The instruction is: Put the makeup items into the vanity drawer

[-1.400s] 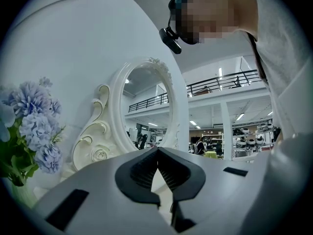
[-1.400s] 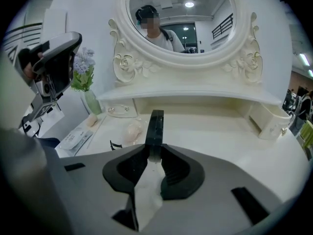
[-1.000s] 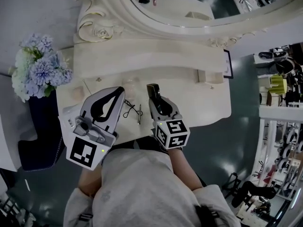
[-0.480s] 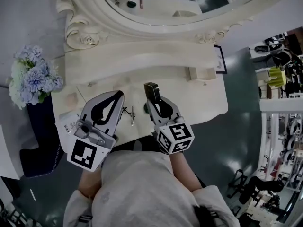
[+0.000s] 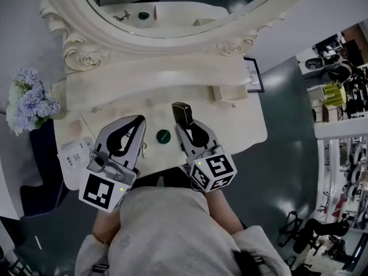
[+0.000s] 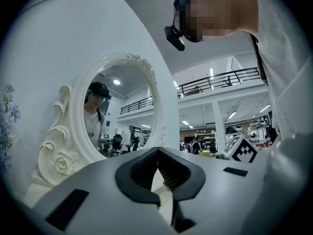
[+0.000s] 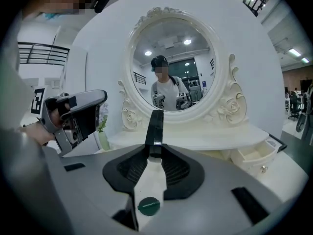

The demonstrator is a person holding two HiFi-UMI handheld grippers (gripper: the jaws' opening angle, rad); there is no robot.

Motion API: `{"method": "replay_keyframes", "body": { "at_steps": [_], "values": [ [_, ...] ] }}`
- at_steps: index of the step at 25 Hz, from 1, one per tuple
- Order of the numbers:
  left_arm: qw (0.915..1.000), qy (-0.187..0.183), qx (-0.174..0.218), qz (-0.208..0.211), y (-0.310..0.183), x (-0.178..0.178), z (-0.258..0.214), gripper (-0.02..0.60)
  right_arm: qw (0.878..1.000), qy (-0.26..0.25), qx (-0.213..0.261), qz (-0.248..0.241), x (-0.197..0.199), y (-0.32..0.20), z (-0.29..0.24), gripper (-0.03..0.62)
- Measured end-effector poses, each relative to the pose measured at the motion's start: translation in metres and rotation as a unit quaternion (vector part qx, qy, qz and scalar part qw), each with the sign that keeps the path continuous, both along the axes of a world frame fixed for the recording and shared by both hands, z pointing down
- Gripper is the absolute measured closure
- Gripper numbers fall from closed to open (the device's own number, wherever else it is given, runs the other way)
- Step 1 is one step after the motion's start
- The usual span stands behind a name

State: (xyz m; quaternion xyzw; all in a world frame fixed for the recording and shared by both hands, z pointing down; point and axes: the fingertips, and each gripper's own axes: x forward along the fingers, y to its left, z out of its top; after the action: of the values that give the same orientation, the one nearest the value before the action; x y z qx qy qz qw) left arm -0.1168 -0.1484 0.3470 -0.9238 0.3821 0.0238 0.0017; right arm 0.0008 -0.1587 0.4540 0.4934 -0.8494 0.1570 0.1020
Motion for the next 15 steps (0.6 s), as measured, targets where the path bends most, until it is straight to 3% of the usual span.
{"method": "replay_keyframes", "body": {
  "at_steps": [15],
  "values": [
    [0.9997, -0.009, 0.021, 0.008, -0.007, 0.1, -0.017, 0.568, 1.0, 0.0, 0.021, 0.02, 0.114, -0.015, -0.01, 0.499]
  ]
}}
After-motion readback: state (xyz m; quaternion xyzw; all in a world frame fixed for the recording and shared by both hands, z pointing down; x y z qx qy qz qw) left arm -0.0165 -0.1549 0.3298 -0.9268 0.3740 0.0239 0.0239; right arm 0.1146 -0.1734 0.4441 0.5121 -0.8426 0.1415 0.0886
